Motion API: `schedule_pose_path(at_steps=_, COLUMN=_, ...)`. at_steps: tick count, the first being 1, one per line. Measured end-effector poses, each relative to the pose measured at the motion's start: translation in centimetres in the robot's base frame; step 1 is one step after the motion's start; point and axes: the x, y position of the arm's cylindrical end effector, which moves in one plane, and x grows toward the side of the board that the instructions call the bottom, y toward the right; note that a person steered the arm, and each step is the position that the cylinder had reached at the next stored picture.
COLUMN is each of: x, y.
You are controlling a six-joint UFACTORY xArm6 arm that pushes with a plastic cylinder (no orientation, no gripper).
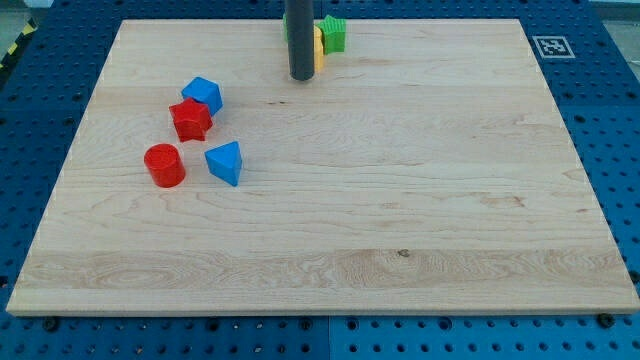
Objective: Push the blue cube along with the red star into the red circle
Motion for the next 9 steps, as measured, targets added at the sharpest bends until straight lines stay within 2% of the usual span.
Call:
schedule_pose_path(at_steps=1, x=0.0, y=-2.5)
schedule_pose_path(at_steps=3, x=0.0, y=-12.2)
schedule_pose_path(at_steps=5, x=4.7, y=-13.7)
schedule_pose_path(at_steps=8, x=8.4, y=-14.4)
schedule_pose_path(at_steps=9, x=8.4, y=-9.0)
